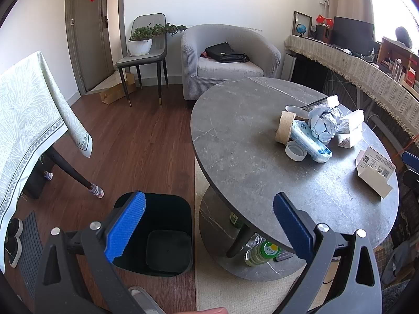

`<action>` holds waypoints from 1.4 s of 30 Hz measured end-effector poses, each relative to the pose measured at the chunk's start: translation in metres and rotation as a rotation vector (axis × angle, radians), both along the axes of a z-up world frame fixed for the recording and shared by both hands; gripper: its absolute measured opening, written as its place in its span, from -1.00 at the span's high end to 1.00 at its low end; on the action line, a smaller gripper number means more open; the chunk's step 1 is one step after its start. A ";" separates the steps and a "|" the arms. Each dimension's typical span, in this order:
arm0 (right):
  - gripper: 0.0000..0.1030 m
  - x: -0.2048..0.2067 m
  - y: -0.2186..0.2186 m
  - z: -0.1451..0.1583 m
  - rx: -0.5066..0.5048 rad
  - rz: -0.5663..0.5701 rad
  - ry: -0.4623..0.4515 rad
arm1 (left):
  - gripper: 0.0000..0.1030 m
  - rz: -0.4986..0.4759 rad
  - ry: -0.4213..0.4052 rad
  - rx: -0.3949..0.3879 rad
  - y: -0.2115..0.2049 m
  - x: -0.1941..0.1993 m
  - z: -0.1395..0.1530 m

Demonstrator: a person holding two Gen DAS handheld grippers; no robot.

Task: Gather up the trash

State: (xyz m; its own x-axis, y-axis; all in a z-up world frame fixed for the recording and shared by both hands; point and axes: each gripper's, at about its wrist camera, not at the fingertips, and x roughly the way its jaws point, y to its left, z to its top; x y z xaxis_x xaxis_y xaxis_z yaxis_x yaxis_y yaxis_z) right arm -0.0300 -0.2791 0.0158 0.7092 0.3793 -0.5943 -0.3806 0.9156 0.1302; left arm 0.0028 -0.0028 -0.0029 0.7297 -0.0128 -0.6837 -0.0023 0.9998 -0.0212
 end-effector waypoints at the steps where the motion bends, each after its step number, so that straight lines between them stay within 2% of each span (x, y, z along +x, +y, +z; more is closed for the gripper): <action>1: -0.94 0.000 0.000 0.000 0.001 0.000 0.000 | -0.93 0.000 0.000 0.000 0.000 0.000 0.000; 28: -0.94 0.001 0.000 -0.001 -0.002 0.003 0.005 | -0.93 -0.010 0.001 -0.012 0.000 0.000 0.000; 40: -0.94 0.004 -0.011 -0.006 0.025 -0.024 0.007 | -0.90 -0.126 -0.049 -0.026 -0.024 0.001 0.004; 42: -0.93 0.005 -0.015 -0.007 0.035 -0.033 0.008 | -0.80 -0.148 -0.050 -0.042 -0.029 0.003 0.004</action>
State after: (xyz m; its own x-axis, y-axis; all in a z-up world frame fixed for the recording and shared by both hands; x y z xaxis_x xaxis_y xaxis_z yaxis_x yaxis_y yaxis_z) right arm -0.0254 -0.2941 0.0088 0.7171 0.3764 -0.5866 -0.3492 0.9224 0.1650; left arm 0.0062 -0.0317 0.0008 0.7508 -0.1500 -0.6433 0.1468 0.9874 -0.0590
